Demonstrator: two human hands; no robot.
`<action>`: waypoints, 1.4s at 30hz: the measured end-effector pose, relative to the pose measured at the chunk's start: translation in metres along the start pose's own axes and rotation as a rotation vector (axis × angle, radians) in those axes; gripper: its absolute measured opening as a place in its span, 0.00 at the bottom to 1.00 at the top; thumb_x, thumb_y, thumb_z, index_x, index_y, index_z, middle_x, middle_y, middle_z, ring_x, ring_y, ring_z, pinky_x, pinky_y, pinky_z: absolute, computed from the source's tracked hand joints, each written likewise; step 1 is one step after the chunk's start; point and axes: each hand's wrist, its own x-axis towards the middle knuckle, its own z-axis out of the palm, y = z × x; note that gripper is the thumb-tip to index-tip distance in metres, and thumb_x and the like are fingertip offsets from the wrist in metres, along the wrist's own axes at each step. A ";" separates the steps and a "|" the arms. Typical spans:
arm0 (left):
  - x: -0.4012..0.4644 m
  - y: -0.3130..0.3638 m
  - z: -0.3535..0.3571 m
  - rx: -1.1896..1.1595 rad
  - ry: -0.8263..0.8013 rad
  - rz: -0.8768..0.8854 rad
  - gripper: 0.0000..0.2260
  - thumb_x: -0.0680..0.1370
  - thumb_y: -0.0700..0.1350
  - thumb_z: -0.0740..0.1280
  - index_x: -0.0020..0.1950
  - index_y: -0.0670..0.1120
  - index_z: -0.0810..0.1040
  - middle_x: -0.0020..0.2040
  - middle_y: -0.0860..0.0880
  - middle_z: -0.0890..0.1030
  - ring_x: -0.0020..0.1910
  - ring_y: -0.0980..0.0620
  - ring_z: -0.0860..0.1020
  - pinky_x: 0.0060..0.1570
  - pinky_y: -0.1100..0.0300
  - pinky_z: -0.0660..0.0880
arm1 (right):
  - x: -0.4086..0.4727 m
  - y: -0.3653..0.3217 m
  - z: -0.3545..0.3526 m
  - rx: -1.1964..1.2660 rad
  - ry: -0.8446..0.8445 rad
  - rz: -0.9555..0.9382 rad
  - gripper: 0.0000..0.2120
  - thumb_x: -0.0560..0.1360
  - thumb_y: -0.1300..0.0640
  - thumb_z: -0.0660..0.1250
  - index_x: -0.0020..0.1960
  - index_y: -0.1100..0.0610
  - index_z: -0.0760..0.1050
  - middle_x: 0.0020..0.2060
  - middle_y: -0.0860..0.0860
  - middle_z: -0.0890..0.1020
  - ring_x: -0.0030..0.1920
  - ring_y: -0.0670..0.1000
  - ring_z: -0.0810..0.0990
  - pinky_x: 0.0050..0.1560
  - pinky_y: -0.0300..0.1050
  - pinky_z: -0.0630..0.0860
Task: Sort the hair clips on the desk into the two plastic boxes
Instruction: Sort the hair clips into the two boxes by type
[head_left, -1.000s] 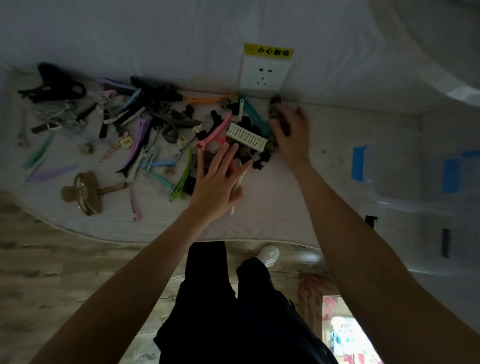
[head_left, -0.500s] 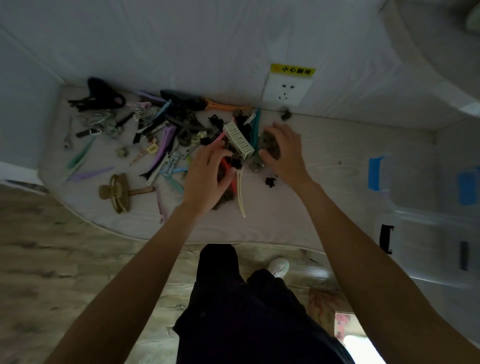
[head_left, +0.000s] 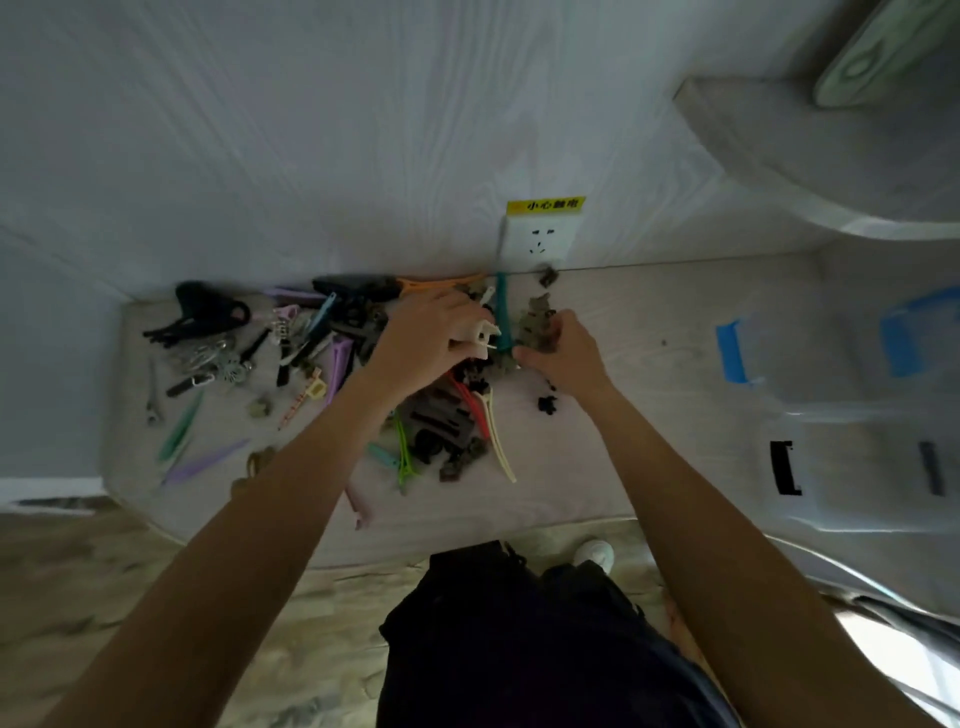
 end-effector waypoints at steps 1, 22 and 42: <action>-0.004 0.001 -0.006 -0.083 0.055 -0.077 0.14 0.70 0.48 0.73 0.54 0.48 0.79 0.52 0.49 0.81 0.55 0.47 0.77 0.54 0.57 0.70 | -0.002 0.001 -0.001 0.050 0.012 -0.032 0.21 0.69 0.50 0.73 0.50 0.57 0.64 0.46 0.54 0.72 0.46 0.53 0.72 0.39 0.43 0.65; 0.104 0.259 0.089 -0.947 0.069 -0.388 0.16 0.73 0.43 0.71 0.60 0.46 0.76 0.51 0.49 0.79 0.46 0.56 0.79 0.48 0.66 0.77 | -0.099 0.138 -0.239 0.666 0.555 -0.053 0.12 0.75 0.59 0.67 0.55 0.53 0.66 0.45 0.54 0.78 0.43 0.49 0.81 0.47 0.52 0.81; 0.120 0.235 0.133 -0.192 -0.007 -0.118 0.20 0.75 0.44 0.67 0.67 0.47 0.71 0.65 0.44 0.72 0.65 0.45 0.70 0.65 0.54 0.65 | -0.019 0.180 -0.239 -0.457 0.185 -0.198 0.19 0.75 0.55 0.66 0.63 0.60 0.67 0.57 0.63 0.69 0.52 0.61 0.75 0.48 0.50 0.75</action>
